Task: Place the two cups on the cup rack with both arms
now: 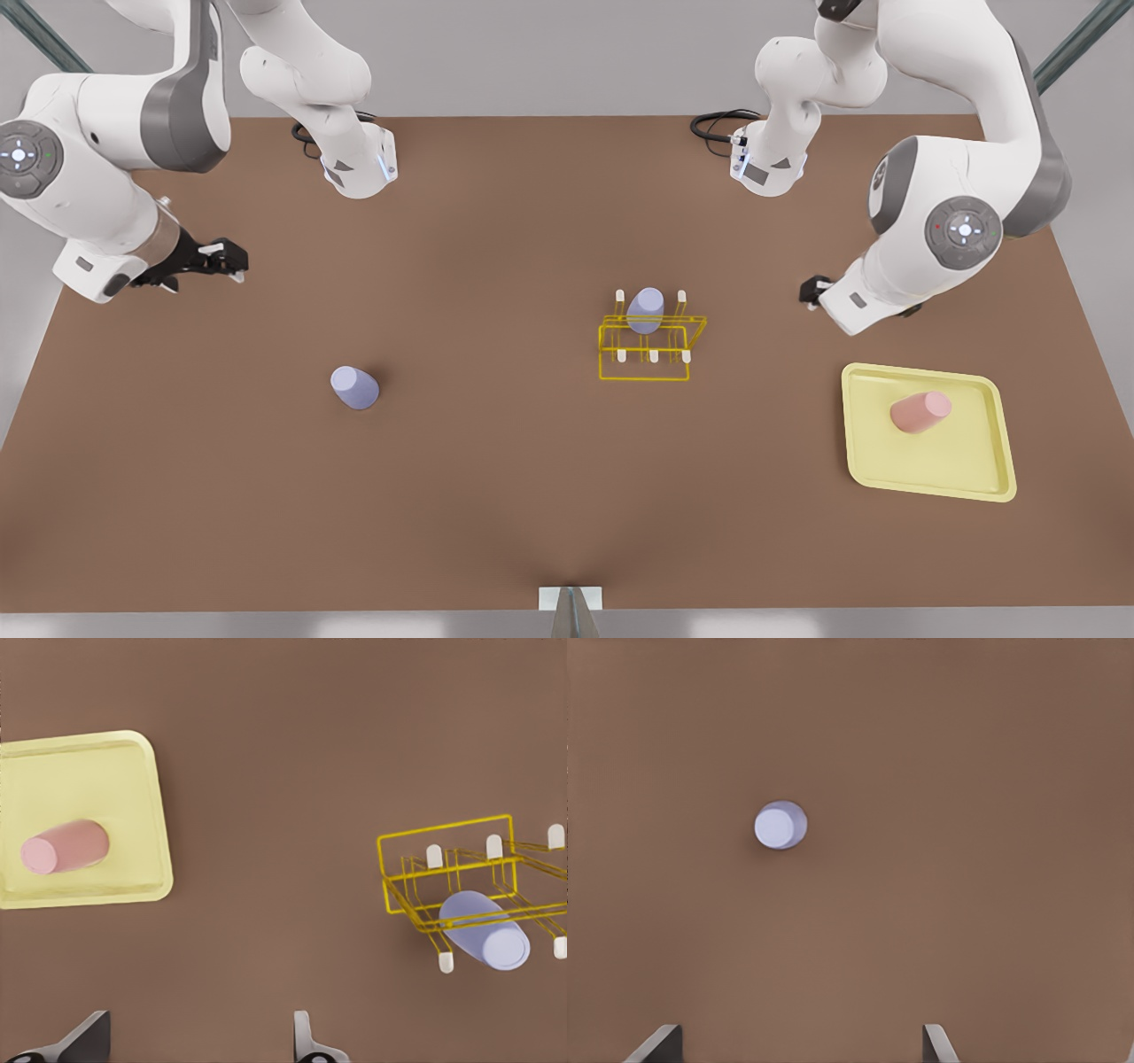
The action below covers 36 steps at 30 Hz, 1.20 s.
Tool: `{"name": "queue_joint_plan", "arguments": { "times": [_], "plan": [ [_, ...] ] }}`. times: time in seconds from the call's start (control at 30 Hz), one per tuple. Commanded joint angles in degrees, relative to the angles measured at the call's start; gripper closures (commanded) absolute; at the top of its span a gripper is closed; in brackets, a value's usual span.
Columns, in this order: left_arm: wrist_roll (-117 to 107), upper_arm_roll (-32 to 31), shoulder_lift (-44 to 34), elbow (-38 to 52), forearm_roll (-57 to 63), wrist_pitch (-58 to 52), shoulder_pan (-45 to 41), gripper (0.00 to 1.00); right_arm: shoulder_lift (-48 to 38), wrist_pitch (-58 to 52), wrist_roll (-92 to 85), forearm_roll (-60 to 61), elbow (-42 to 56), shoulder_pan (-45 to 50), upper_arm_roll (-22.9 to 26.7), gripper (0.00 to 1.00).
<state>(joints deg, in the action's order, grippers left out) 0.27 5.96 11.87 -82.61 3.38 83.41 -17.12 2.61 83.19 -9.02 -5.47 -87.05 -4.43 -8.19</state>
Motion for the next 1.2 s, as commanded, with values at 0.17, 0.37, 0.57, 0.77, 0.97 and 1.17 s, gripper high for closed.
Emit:
{"name": "queue_joint_plan", "arguments": {
  "times": [0.17,0.37,0.57,0.77,0.97,1.17],
  "plan": [
    [11.8,2.7,9.0,-3.6,-1.4,20.7,12.0,0.0,15.3,11.9,-4.0,0.6,-0.4,3.9,-0.3,0.0],
    [33.8,3.0,23.6,-2.6,-12.9,35.1,27.4,0.0,20.9,37.6,-3.9,1.3,-10.8,2.7,0.0,0.0],
    [42.6,3.2,26.0,-2.6,-11.6,38.4,28.3,0.0,18.0,47.2,3.8,7.1,-22.3,2.8,-0.1,0.0],
    [45.2,3.1,26.2,-4.8,-7.9,38.1,27.9,0.0,21.5,45.0,3.7,4.6,-22.3,3.2,0.0,0.0],
    [45.3,3.1,28.4,-6.2,-8.0,39.4,27.5,0.0,22.5,42.9,6.2,0.9,-22.4,4.7,0.1,0.0],
    [45.0,3.2,30.7,-6.2,-8.1,42.5,27.9,0.0,23.6,40.1,16.3,0.6,-22.7,4.2,0.4,0.0]
  ]
}}
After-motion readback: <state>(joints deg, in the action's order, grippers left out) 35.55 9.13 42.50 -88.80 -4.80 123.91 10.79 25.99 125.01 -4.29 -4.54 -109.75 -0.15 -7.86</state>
